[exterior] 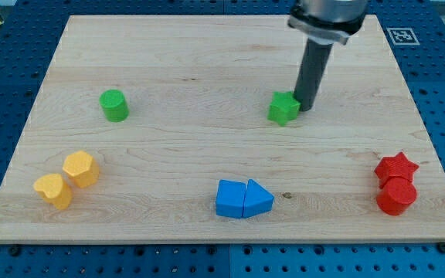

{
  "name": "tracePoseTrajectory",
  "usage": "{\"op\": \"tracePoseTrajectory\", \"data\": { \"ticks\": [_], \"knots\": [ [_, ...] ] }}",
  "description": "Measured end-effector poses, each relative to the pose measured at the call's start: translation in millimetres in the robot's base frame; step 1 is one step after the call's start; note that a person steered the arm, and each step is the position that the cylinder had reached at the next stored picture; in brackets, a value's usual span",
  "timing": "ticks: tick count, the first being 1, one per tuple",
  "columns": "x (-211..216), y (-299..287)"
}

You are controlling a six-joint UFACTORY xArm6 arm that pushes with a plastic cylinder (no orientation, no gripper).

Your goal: Slide the green star below the green circle

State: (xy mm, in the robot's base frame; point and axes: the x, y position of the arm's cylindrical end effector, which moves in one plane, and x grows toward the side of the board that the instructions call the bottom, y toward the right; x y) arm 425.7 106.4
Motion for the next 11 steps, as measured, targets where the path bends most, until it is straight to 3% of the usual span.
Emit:
{"op": "tracePoseTrajectory", "data": {
  "ticks": [2, 5, 8, 11],
  "knots": [
    [6.5, -57.8],
    [55.0, -102.2],
    [55.0, -224.5],
    [43.7, -261.6]
  ]
}}
